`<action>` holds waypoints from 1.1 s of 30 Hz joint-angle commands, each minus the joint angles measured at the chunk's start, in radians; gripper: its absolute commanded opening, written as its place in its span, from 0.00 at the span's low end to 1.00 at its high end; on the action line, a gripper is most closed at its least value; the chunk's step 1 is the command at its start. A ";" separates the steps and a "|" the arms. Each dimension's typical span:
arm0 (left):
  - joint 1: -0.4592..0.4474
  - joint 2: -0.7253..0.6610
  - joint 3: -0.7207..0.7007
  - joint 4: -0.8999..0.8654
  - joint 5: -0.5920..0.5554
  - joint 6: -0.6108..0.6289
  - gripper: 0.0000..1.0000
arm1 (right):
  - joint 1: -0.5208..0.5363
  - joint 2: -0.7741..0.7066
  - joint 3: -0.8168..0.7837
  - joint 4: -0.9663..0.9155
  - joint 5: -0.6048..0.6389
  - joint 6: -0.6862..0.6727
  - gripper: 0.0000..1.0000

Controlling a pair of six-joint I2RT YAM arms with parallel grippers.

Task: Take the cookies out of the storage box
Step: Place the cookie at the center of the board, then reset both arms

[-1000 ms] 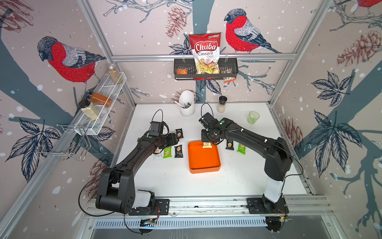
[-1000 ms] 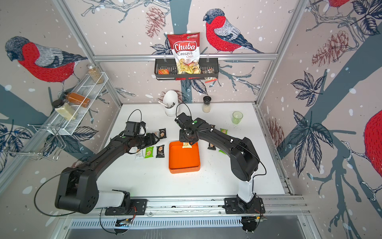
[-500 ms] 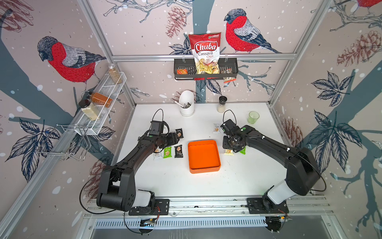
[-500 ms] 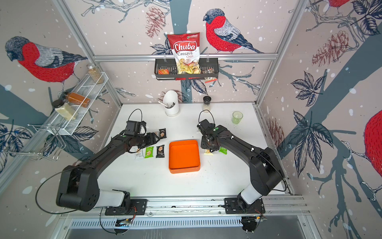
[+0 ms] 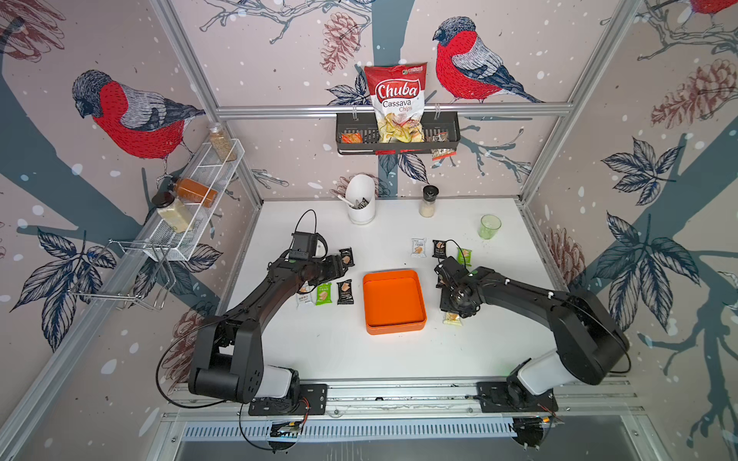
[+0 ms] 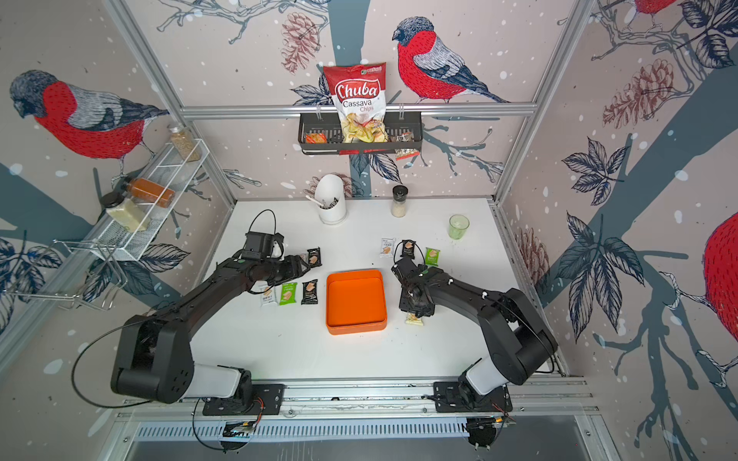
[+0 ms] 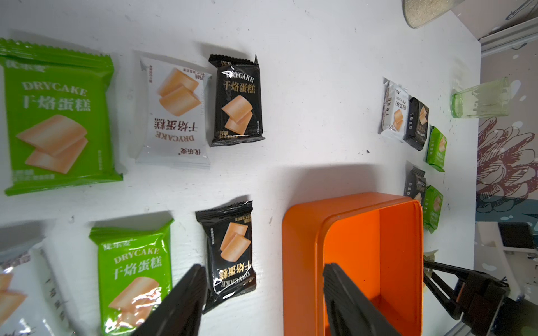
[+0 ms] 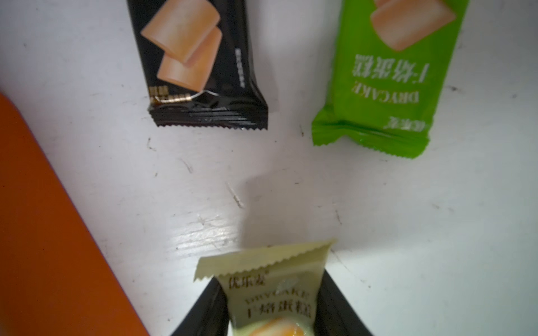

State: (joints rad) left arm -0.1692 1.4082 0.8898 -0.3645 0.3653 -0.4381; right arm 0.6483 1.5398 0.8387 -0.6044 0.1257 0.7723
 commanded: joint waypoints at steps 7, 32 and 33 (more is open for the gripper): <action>0.003 -0.004 0.016 -0.016 0.020 -0.004 0.68 | 0.047 0.034 0.055 0.017 0.021 0.050 0.68; 0.067 -0.259 -0.391 0.779 -0.697 0.248 0.94 | -0.623 -0.403 -0.447 1.124 0.099 -0.530 0.97; 0.088 -0.243 -0.410 0.813 -0.668 0.253 0.95 | -0.641 -0.396 -0.484 1.187 0.097 -0.536 0.97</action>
State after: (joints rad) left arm -0.1081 1.1492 0.5232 0.1864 -0.1871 -0.2543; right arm 0.0422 1.1450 0.4290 0.2626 0.2070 0.3199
